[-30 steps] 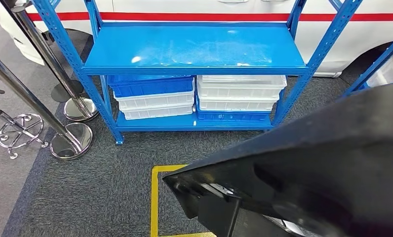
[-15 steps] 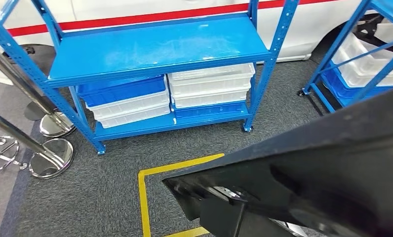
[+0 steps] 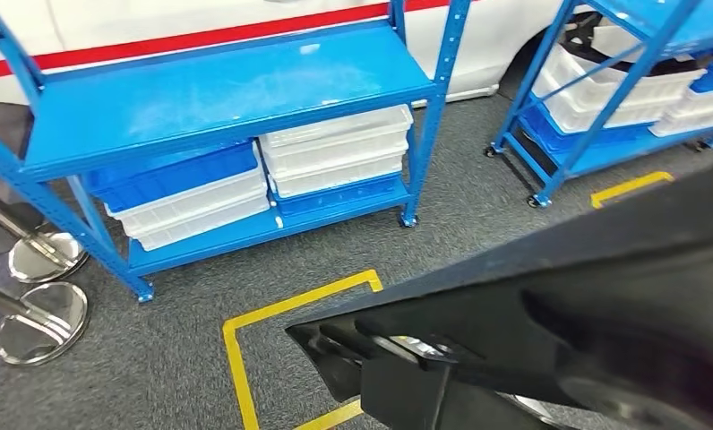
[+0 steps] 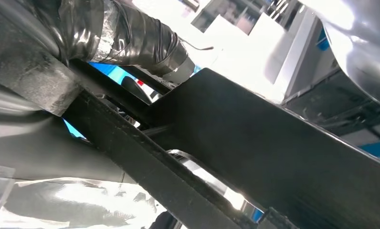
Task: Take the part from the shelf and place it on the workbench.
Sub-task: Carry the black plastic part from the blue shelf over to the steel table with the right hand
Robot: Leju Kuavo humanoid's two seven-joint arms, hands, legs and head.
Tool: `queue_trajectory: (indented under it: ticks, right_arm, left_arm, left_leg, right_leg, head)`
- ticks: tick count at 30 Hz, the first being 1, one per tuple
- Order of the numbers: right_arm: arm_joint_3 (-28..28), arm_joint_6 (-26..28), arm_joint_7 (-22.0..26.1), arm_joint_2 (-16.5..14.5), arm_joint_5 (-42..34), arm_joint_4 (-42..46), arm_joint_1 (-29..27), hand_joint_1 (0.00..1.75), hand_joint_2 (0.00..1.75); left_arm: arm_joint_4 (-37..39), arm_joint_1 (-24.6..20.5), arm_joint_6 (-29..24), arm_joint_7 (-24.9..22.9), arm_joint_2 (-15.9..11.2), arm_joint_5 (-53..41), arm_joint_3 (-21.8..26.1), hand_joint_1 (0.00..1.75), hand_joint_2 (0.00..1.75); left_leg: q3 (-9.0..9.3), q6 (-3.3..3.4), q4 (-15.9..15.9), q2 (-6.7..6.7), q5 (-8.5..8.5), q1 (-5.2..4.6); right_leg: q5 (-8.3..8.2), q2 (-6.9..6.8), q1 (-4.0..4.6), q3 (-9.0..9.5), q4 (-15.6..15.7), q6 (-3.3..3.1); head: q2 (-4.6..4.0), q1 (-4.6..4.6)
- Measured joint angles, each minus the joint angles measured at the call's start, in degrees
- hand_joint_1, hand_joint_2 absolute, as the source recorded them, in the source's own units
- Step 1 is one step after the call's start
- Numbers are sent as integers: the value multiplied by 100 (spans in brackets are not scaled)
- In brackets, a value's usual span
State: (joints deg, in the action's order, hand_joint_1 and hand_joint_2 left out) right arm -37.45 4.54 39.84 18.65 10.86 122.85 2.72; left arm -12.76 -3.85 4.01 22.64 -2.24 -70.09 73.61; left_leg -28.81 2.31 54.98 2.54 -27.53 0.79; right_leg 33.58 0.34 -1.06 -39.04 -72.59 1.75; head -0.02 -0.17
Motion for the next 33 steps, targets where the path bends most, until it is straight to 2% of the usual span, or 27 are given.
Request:
queue_trajectory:
  ticks: [1,2,4,5,6,8,9,10,12,13,14,15,16,17,19,20,21,23,24,25,27,28,29,30,31,33]
  right_arm:
    - [4,-26,2,-7,-17,-1,-15,175,175]
    - [10,-52,4,-15,-33,0,-34,175,175]
    - [24,-94,9,-44,-63,2,-73,175,175]
    - [28,-125,13,-63,-90,5,-98,175,175]
    - [31,-172,16,-82,-123,8,-129,175,175]
    - [31,-284,20,-113,-192,13,-188,175,175]
    - [31,-330,20,-127,-211,13,-204,175,175]
    - [31,-368,20,-145,-220,14,-207,175,175]
    - [31,-431,20,-179,-219,14,-198,175,175]
    - [32,-454,20,-190,-217,14,-196,175,175]
    - [32,-468,20,-198,-216,14,-196,175,175]
    - [32,-472,20,-204,-216,14,-196,175,175]
    - [32,-472,20,-208,-216,14,-195,175,175]
    - [32,-472,20,-212,-216,14,-193,175,175]
    - [33,-472,20,-216,-215,14,-185,175,175]
    - [36,-473,20,-219,-211,14,-180,175,175]
    - [40,-480,20,-221,-199,14,-180,175,175]
    - [57,-511,20,-228,-164,14,-184,175,175]
    - [68,-529,20,-229,-145,14,-189,175,175]
    - [79,-543,20,-231,-126,14,-186,175,175]
    - [97,-546,20,-232,-73,9,-188,175,175]
    - [105,-541,20,-232,-39,3,-195,175,175]
    - [114,-532,20,-234,-8,-5,-209,175,175]
    - [122,-519,20,-237,19,-12,-224,175,175]
    - [131,-502,20,-239,39,-16,-234,175,175]
    - [142,-470,20,-241,66,-19,-242,175,175]
  left_arm:
    - [0,-5,-44,-1,1,3,3,0,175]
    - [0,-9,-88,-3,2,4,5,0,175]
    - [0,-12,-158,-2,-2,-2,7,0,175]
    - [0,-14,-176,3,-5,-7,7,0,175]
    - [0,-16,-185,10,-9,-15,7,0,175]
    - [0,-29,-176,18,-13,-36,7,0,175]
    - [0,-35,-161,19,-15,-44,7,0,175]
    - [0,-38,-141,17,-16,-47,7,0,175]
    - [0,-28,-104,14,-16,-36,7,0,175]
    - [0,-19,-89,12,-16,-30,7,0,175]
    - [0,-10,-77,10,-16,-25,7,0,175]
    - [0,-6,-66,9,-16,-23,7,0,175]
    - [0,-6,-60,9,-16,-22,7,0,175]
    - [0,-9,-57,9,-16,-22,7,0,175]
    - [0,-9,-56,9,-27,-20,9,0,175]
    - [0,-6,-52,7,-32,-19,10,0,175]
    - [0,-3,-48,4,-36,-19,11,0,175]
    - [0,-10,-46,1,-32,-28,11,0,175]
    - [0,-20,-51,2,-28,-37,11,0,175]
    - [0,-27,-63,1,-24,-46,11,0,175]
    - [0,-20,-93,-15,-17,-56,11,0,175]
    - [0,-6,-110,-25,-15,-49,13,0,175]
    - [0,3,-125,-32,-15,-35,18,0,175]
    - [0,4,-140,-34,-15,-19,25,0,175]
    - [0,-4,-151,-31,-16,-5,31,0,175]
    - [0,-27,-163,-21,-16,7,39,0,175]
  left_leg:
    - [2,-8,5,67,-4,0]
    - [11,-22,12,128,-12,0]
    - [23,-81,36,226,-39,-25]
    - [27,-117,48,270,-50,-39]
    - [28,-154,55,313,-56,-53]
    - [26,-216,75,376,-81,-44]
    - [-5,-243,149,315,-155,-32]
    - [-81,-264,327,199,-293,-15]
    - [-389,-289,1031,-90,-711,8]
    - [-575,-296,1442,-165,-885,13]
    - [-710,-300,1734,-202,-963,13]
    - [-755,-300,1817,-218,-920,13]
    - [-692,-294,1660,-232,-761,15]
    - [-539,-281,1302,-276,-526,19]
    - [-219,-242,531,-538,-171,36]
    - [-129,-225,305,-648,-101,38]
    - [-97,-210,211,-714,-98,34]
    - [-88,-167,166,-616,-80,37]
    - [-81,-131,136,-551,-57,48]
    - [-73,-95,108,-476,-37,59]
    - [-65,-48,81,-321,-21,52]
    - [-69,-38,83,-240,-24,40]
    - [-72,-35,87,-161,-28,32]
    - [-75,-33,92,-86,-35,28]
    - [-71,-38,98,-19,-43,26]
    - [-41,-60,106,93,-68,25]
  right_leg:
    - [-152,-39,-13,157,240,10]
    - [-340,-121,-21,397,640,12]
    - [-554,-336,7,783,1344,-37]
    - [-581,-391,25,857,1509,-73]
    - [-567,-387,47,849,1540,-114]
    - [-600,-268,39,808,1542,-192]
    - [-621,-217,32,795,1555,-239]
    - [-645,-168,21,782,1570,-284]
    - [-674,-63,24,750,1577,-342]
    - [-679,-2,31,731,1568,-353]
    - [-682,65,37,719,1556,-357]
    - [-683,132,41,714,1545,-358]
    - [-681,202,41,716,1533,-355]
    - [-678,271,39,721,1522,-349]
    - [-670,402,36,704,1491,-317]
    - [-676,465,30,674,1474,-284]
    - [-691,528,20,641,1469,-244]
    - [-725,632,1,592,1474,-158]
    - [-702,573,7,569,1440,-127]
    - [-612,449,18,508,1311,-104]
    - [-263,136,30,233,712,-76]
    - [-78,60,24,48,319,-64]
    - [31,29,17,-96,10,-52]
    - [35,12,13,-153,-124,-44]
    - [-73,-9,11,-86,-23,-44]
    - [-444,-142,22,332,720,-76]
  head:
    - [0,0]
    - [0,0]
    - [0,-1]
    - [0,-2]
    - [0,-3]
    - [0,-3]
    - [0,-3]
    - [0,-3]
    - [0,-4]
    - [0,-4]
    - [0,-4]
    - [0,-4]
    - [0,-4]
    - [0,-4]
    - [0,-3]
    - [0,-3]
    - [0,-3]
    - [0,-4]
    - [0,1]
    - [0,5]
    - [0,14]
    - [0,14]
    - [0,14]
    - [0,14]
    - [0,14]
    - [0,14]
